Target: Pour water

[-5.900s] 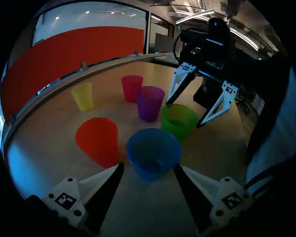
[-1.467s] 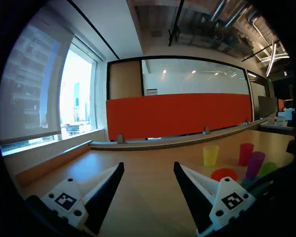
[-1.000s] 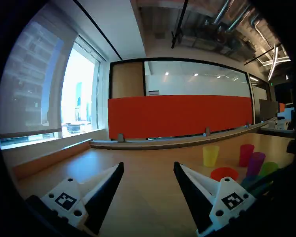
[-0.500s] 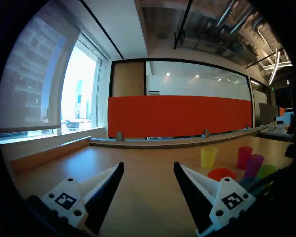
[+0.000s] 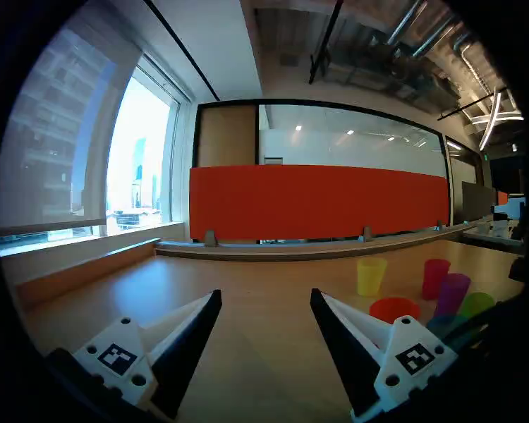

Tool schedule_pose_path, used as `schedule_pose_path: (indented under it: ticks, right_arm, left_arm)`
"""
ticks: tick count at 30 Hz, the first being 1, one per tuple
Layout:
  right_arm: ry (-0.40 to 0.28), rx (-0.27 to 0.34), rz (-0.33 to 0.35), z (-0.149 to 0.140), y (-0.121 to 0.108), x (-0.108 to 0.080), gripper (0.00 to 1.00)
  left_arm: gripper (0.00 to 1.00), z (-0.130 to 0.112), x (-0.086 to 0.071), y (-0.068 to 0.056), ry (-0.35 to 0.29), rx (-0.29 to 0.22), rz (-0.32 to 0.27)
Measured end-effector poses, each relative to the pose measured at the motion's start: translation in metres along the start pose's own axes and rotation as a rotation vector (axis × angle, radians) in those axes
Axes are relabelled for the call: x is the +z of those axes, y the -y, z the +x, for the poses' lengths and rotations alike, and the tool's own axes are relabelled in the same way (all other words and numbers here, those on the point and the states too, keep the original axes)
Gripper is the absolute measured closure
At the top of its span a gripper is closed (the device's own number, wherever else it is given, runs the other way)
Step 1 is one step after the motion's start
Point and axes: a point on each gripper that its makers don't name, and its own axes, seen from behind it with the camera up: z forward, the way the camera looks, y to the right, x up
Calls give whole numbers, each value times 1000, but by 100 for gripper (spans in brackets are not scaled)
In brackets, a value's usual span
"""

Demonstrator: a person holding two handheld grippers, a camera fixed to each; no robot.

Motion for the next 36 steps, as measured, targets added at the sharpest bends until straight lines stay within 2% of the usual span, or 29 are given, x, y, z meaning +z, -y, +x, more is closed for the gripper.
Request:
schedule_pose_path:
  ticks: [12, 21, 27, 36]
  right_arm:
    - [-18, -18, 5, 7, 1, -1, 1]
    - [-57, -77, 19, 13, 8, 1, 1]
    - [-73, -105, 32, 6, 14, 4, 1]
    - [-100, -105, 49, -9, 21, 2, 1]
  left_arm:
    - [6, -1, 1, -1, 2, 2, -2]
    - [6, -1, 1, -1, 2, 2, -2]
    - [6, -1, 1, -1, 2, 2, -2]
    - [6, -1, 1, -2, 2, 2, -2]
